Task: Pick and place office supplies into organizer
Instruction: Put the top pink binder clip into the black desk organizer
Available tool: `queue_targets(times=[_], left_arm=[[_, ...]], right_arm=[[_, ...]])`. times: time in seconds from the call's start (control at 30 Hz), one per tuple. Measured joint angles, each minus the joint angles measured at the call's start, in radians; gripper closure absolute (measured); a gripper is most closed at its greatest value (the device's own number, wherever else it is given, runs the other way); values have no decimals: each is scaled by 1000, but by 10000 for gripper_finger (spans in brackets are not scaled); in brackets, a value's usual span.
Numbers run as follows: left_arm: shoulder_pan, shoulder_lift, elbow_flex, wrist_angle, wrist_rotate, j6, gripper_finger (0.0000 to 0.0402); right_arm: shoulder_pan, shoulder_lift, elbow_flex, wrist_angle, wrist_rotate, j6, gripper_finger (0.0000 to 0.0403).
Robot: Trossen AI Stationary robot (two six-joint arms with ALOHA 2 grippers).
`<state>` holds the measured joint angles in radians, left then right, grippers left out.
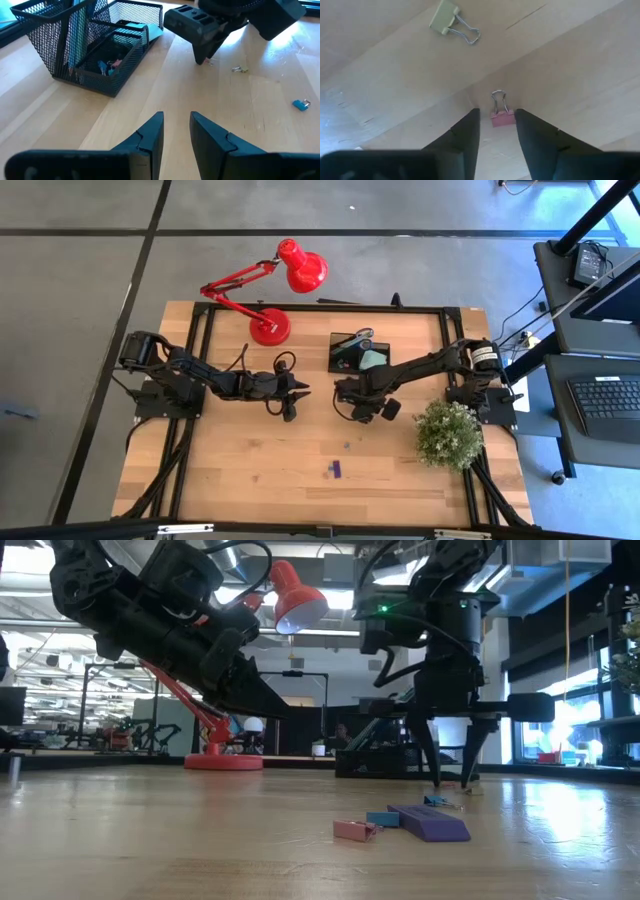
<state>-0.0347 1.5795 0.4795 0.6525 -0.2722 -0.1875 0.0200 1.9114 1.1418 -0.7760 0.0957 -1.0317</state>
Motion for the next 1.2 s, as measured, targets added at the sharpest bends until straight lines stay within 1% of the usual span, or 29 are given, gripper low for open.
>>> queue_targets(times=[0.17,0.37,0.47,0.63,0.83,1.1,1.2], left_arm=[[0,0,0,1,0,0,313],[0,0,0,1,0,0,313],[0,0,0,1,0,0,313],[0,0,0,1,0,0,313],[0,0,0,1,0,0,313],[0,0,0,0,0,0,313],[0,0,0,0,0,0,313]], right_arm=[[0,1,-1,2,6,2,306],[0,1,-2,7,12,12,333],[0,1,-2,8,15,58,341],[-1,-15,11,-3,17,121,341],[-5,-39,70,11,81,139,341],[-32,-38,149,-20,242,201,340],[-56,-40,173,-5,276,252,340]])
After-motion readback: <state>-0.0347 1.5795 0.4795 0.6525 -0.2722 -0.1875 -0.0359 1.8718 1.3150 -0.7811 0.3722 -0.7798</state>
